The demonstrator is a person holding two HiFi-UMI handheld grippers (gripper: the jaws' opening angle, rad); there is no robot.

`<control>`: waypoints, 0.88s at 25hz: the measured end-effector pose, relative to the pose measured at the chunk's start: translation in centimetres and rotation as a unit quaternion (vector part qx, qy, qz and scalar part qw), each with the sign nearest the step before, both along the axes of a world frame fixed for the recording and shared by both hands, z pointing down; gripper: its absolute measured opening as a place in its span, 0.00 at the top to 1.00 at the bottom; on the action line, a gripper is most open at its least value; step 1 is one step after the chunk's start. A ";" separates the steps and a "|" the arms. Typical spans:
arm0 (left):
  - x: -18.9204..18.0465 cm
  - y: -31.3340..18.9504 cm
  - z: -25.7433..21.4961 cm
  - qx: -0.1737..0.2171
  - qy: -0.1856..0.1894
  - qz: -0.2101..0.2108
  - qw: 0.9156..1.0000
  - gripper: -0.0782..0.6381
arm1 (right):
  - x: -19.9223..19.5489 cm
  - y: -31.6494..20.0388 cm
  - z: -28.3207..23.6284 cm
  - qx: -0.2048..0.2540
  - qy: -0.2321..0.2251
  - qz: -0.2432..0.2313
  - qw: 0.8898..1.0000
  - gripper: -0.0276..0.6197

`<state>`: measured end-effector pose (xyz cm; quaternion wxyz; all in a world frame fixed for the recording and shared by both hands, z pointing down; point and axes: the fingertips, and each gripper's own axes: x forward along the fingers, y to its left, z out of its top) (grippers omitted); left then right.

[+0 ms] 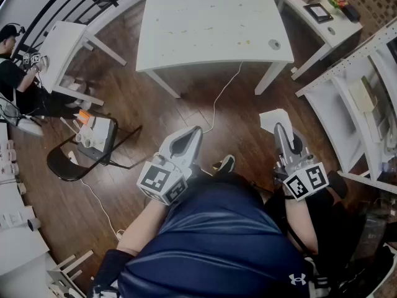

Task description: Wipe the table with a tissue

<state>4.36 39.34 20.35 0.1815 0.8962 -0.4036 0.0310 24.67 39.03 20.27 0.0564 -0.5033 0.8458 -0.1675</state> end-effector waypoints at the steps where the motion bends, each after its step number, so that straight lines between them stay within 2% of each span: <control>1: 0.1 -0.2 -0.3 -0.001 -0.003 -0.004 1.000 0.89 | 0.4 0.0 0.0 -0.001 -0.001 0.002 1.000 0.94; 13: 0.9 -1.9 -0.3 -0.010 -0.005 -0.009 1.000 0.89 | 1.9 -1.9 1.0 -0.013 0.003 0.010 1.000 0.94; 18: 1.3 -4.8 0.2 -0.011 0.005 0.010 1.000 0.89 | 2.4 -4.0 1.4 -0.019 0.016 0.028 0.999 0.94; 22: -0.4 -7.8 0.5 -0.022 0.004 0.011 1.000 0.89 | 0.9 -6.8 2.8 -0.026 0.025 0.031 0.999 0.94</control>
